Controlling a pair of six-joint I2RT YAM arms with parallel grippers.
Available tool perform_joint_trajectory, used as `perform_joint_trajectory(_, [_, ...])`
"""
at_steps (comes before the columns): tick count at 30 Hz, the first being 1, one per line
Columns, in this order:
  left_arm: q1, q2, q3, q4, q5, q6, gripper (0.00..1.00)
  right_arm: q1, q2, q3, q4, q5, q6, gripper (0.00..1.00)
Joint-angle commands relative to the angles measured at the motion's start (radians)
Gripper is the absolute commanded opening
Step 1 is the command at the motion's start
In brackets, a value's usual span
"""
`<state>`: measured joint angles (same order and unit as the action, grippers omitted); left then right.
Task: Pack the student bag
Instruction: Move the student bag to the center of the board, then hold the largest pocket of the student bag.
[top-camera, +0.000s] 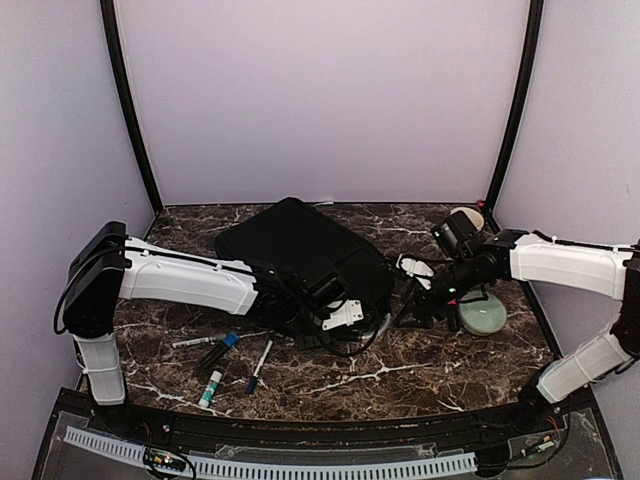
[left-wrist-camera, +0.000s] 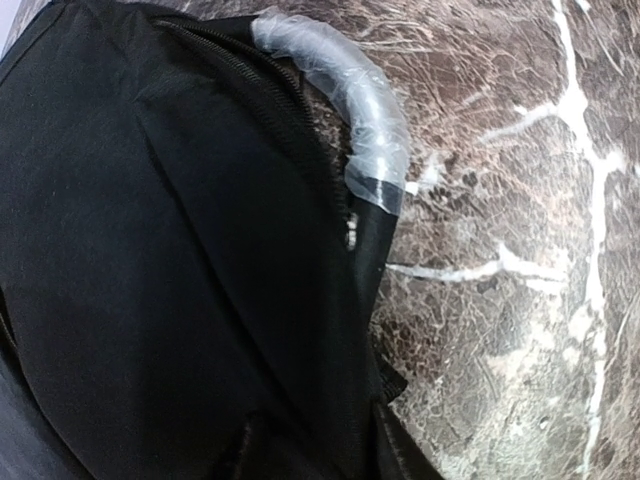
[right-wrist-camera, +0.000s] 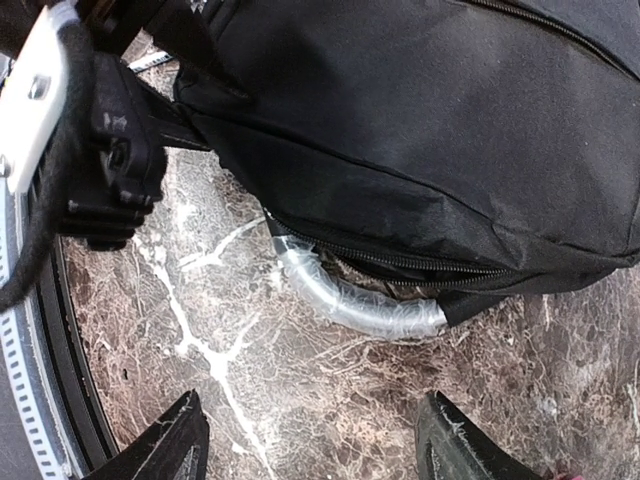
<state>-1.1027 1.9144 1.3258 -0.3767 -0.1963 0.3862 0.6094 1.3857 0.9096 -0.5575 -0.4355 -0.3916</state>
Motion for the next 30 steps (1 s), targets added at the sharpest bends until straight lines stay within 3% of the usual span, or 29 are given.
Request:
perform_joint_trajectory(1, [0.006,-0.004,-0.004,-0.047,-0.069,0.003,0.28,0.003,-0.019,-0.015,0.047,-0.034,-0.002,0.7])
perform_joint_trajectory(5, [0.01,0.013,0.032,0.013,-0.054,0.009,0.0,0.003,-0.008,-0.034,0.083,-0.011,0.004,0.7])
perform_joint_trajectory(13, [0.033,0.08,0.166,0.106,0.003,-0.02,0.0,0.001,0.038,-0.015,0.145,0.024,0.035,0.65])
perform_joint_trajectory(24, [0.089,0.02,0.083,0.273,0.109,-0.161,0.0,-0.004,0.048,-0.043,0.187,-0.021,0.027,0.58])
perform_joint_trajectory(30, [0.121,0.0,0.094,0.28,0.184,-0.194,0.0,-0.004,0.116,-0.044,0.304,0.047,0.096,0.55])
